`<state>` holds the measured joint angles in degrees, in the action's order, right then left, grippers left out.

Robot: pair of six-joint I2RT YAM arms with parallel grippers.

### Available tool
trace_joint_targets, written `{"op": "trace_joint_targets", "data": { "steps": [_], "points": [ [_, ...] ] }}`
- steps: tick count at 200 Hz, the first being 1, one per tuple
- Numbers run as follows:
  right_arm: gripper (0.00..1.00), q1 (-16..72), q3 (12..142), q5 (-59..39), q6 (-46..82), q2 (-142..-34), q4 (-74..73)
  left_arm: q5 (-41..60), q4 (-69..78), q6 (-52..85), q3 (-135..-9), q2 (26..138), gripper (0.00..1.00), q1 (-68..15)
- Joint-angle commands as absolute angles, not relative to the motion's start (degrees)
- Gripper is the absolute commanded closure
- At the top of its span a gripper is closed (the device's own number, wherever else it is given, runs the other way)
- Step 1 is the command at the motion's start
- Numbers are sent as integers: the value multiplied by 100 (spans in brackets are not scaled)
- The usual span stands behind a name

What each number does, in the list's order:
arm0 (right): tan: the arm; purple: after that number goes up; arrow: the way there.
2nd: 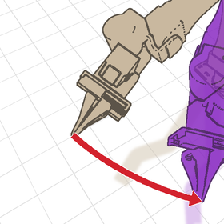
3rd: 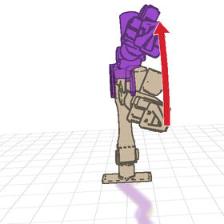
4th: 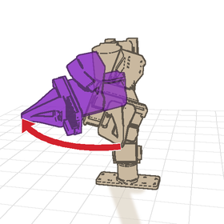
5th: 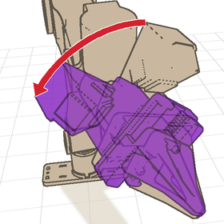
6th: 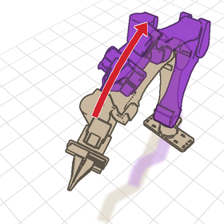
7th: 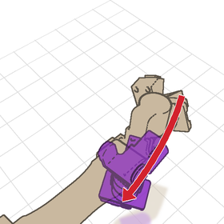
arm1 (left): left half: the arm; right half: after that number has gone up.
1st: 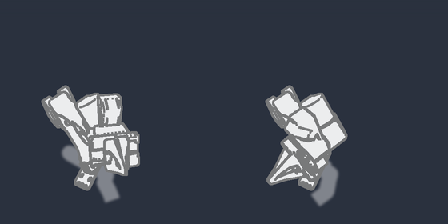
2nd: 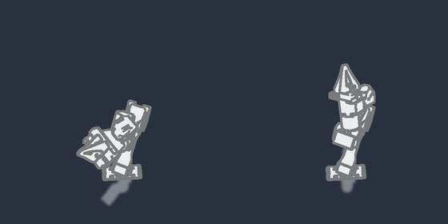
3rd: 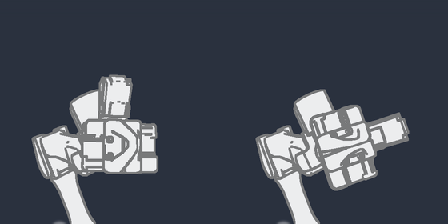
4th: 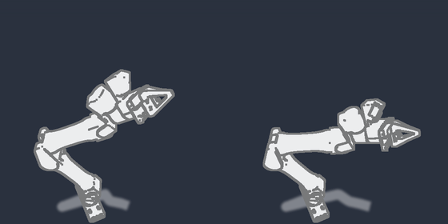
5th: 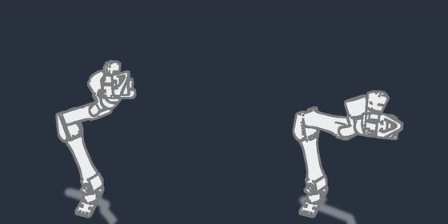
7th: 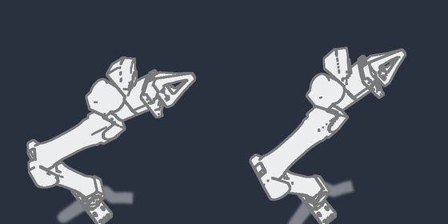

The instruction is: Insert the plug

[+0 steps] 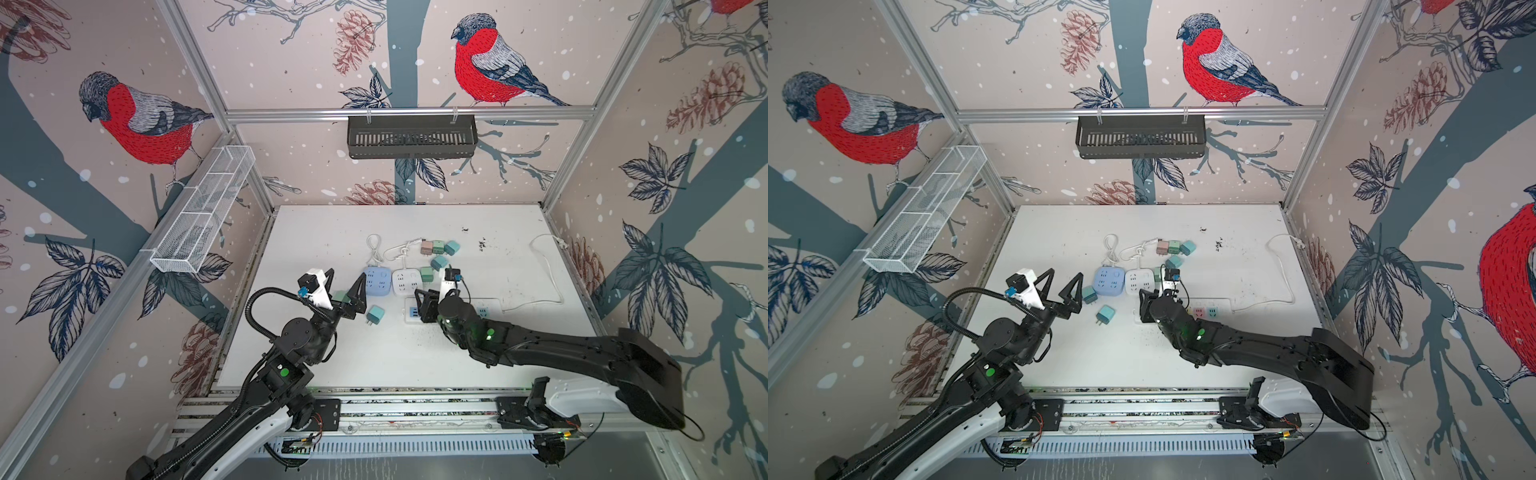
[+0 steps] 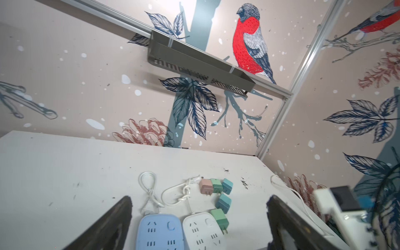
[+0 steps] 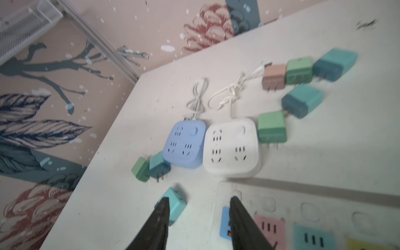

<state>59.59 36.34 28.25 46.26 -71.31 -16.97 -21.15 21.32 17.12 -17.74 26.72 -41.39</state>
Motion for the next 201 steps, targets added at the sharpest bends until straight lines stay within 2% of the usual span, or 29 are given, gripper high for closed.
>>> {"op": "trace_joint_targets", "data": {
  "steps": [1,17,38,57,79,105,129,172,201],
  "points": [
    [45,5286,3774,3179,4342,-6504,-802,-2508,1602,1823,-1611,2451,3,-4129],
    [42,4262,4007,3025,4157,-6326,-225,-2756,1524,1806,-1604,2510,3,-4123],
    [39,2549,4560,2760,3872,-6719,640,-2935,1437,1815,-1708,2775,3,-4115],
    [34,1183,4859,2190,3631,-7324,709,-2813,1503,1842,-1775,3027,3,-4114],
    [31,58,5281,1579,3571,-8333,499,-2745,1593,1924,-1810,3285,3,-4091],
    [24,-576,6626,969,3327,-9954,1367,-2636,1672,1968,-1838,3542,3,-4018],
    [20,-888,7294,324,3106,-10926,1547,-2559,1559,2080,-1851,3746,3,-3752],
    [16,-1122,8124,257,2989,-11776,2015,-1481,1459,2321,-1715,4017,3,-2485],
    [14,-1170,8577,227,2971,-11940,2225,-1177,1580,2360,-1670,3986,3,-2184]
  ]
}}
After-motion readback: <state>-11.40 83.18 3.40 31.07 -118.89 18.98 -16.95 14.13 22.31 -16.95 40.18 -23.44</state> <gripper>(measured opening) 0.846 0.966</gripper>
